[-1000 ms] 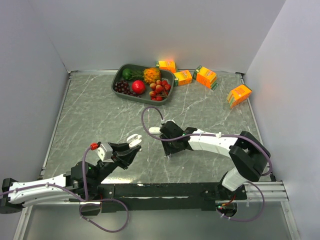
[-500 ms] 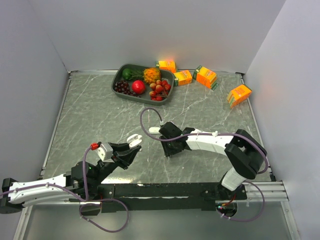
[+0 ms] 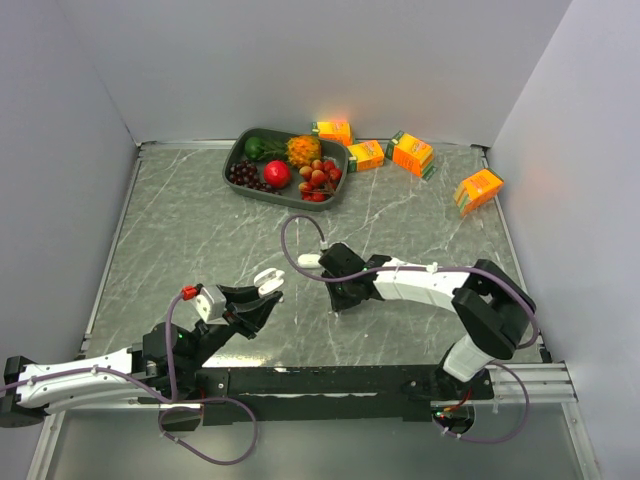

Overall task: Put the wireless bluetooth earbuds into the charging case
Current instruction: Pick up the earbud from the center of the board, then place the earbud in the charging case.

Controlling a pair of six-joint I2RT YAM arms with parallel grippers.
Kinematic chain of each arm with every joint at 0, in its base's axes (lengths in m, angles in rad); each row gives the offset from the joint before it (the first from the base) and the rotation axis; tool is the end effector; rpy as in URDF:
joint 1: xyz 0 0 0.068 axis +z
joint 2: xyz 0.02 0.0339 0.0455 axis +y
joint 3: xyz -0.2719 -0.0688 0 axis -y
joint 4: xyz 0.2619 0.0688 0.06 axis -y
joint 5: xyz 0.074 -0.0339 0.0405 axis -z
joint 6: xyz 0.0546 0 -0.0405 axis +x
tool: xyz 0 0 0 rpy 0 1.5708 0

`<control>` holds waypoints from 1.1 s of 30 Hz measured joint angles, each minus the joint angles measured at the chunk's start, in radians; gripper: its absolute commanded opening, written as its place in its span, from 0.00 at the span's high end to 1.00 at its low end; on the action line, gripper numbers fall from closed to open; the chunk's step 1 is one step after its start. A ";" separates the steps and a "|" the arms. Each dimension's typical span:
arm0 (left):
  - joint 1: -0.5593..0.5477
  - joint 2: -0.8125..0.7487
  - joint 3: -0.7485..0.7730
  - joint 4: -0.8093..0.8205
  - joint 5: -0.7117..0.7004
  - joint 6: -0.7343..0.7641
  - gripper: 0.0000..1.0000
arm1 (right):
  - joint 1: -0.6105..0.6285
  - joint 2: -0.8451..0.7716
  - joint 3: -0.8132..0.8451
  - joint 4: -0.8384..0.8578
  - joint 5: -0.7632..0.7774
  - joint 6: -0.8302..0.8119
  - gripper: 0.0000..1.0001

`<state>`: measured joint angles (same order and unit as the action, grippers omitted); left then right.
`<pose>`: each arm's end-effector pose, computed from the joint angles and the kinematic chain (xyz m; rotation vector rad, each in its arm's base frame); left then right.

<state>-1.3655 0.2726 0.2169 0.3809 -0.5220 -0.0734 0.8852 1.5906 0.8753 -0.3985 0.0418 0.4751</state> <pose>0.0548 -0.1295 0.2708 0.3845 1.2887 -0.9034 0.2038 0.2456 0.1435 -0.5446 2.6838 0.3560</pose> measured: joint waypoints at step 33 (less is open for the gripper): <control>0.064 0.403 -0.014 0.419 -0.068 0.063 0.99 | 0.278 -0.739 -0.096 0.533 0.416 -0.314 1.00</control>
<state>-1.3014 0.6754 0.2031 0.8001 -0.5900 -0.0101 1.1633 0.8513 0.7792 0.1341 0.4580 0.1616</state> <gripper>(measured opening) 0.328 0.275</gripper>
